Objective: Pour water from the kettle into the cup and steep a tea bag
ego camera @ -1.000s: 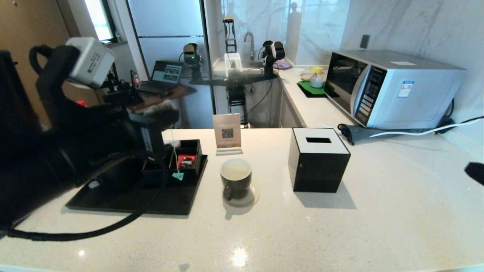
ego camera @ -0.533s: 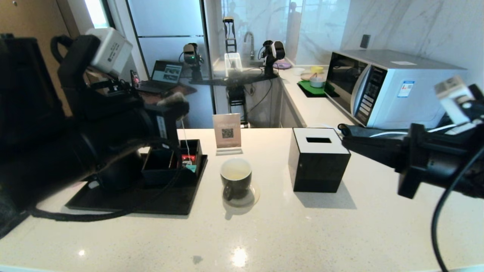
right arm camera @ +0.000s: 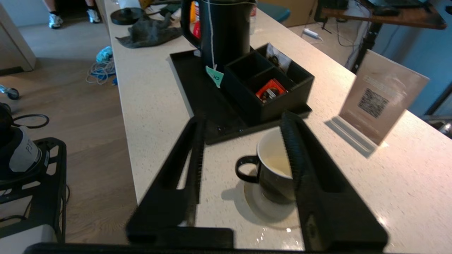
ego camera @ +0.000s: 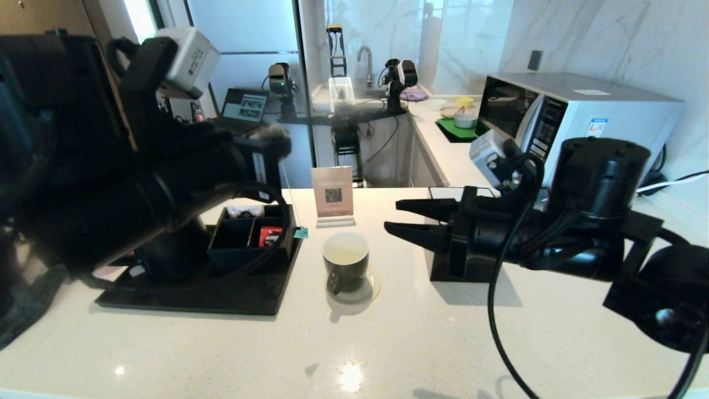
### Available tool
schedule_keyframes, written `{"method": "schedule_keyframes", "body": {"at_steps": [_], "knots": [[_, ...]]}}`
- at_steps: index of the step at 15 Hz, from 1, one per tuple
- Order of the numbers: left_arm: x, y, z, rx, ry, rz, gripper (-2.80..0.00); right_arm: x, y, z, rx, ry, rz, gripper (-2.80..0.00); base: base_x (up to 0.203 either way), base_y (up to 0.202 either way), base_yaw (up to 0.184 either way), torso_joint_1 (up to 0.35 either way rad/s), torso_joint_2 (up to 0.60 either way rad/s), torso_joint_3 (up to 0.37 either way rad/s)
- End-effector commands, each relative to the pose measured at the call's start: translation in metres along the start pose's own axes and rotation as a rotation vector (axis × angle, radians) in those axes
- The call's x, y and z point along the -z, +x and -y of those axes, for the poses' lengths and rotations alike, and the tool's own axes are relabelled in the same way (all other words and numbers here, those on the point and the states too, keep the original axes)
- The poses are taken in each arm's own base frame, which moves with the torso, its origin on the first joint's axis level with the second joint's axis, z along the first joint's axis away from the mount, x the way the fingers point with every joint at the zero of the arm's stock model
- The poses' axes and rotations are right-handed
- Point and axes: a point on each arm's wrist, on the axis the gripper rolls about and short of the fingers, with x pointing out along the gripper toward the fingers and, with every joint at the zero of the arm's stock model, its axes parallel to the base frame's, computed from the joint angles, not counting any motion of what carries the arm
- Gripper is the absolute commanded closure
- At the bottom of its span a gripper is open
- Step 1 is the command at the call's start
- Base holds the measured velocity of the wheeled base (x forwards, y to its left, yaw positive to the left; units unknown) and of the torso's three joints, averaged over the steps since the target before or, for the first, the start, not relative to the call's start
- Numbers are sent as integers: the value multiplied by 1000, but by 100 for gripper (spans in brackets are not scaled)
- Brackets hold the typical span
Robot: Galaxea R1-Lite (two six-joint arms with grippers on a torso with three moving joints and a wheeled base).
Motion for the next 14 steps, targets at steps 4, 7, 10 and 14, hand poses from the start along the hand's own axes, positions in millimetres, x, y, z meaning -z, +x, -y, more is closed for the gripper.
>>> {"method": "schedule_keyframes", "body": {"at_steps": [4, 7, 10, 14], "knots": [[0, 7, 2, 4, 0, 0, 0, 14, 43, -12, -95, 0, 41, -280, 0, 0, 0, 0, 0, 0], [-3, 7, 4, 8, -3, 7, 0, 11, 62, -18, -129, -9, 66, -280, 0, 0, 0, 0, 0, 0], [-4, 6, 7, 19, -5, 14, 0, 15, 75, -19, -144, -9, 67, -280, 0, 0, 0, 0, 0, 0], [-12, 4, 17, 51, -11, 38, 0, 21, 91, -19, -158, -4, 68, -280, 0, 0, 0, 0, 0, 0]]}}
